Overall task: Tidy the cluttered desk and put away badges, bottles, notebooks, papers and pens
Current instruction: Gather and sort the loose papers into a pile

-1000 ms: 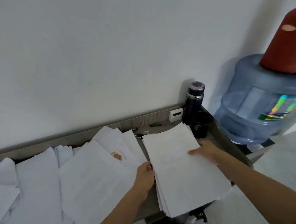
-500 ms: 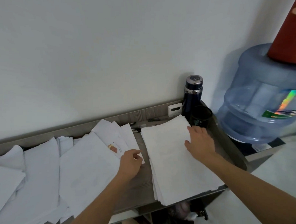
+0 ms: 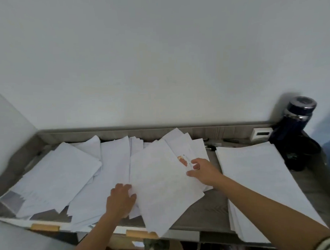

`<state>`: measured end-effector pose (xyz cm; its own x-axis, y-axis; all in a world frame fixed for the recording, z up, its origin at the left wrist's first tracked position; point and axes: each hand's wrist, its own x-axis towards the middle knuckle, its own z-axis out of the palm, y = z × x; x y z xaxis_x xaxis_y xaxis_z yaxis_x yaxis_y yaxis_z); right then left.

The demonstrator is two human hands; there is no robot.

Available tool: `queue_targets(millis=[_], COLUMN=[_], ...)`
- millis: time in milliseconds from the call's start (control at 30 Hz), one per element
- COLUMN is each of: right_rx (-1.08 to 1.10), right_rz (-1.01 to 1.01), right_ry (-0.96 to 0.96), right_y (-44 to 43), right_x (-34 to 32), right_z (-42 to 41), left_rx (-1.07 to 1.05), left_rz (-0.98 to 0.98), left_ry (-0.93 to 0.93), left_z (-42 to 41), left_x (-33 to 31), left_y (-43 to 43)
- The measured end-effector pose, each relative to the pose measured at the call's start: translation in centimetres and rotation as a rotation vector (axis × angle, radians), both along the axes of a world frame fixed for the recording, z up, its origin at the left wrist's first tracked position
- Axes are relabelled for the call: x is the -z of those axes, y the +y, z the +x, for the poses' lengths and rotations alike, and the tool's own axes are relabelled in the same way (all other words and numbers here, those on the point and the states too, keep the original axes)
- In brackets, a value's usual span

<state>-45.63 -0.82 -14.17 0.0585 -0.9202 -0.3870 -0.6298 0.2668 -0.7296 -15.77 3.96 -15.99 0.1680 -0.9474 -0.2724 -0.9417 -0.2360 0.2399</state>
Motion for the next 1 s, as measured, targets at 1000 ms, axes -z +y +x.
queue_targets(millis=[1000], right_rx=[0.184], right_rz=[-0.064], right_ry=[-0.539], right_y=[-0.4], right_x=[-8.3], right_z=[12.8], left_rx=[-0.309], left_rz=[0.233], left_ry=[1.802], left_z=[8.8], left_x=[-8.0], left_y=[-6.1])
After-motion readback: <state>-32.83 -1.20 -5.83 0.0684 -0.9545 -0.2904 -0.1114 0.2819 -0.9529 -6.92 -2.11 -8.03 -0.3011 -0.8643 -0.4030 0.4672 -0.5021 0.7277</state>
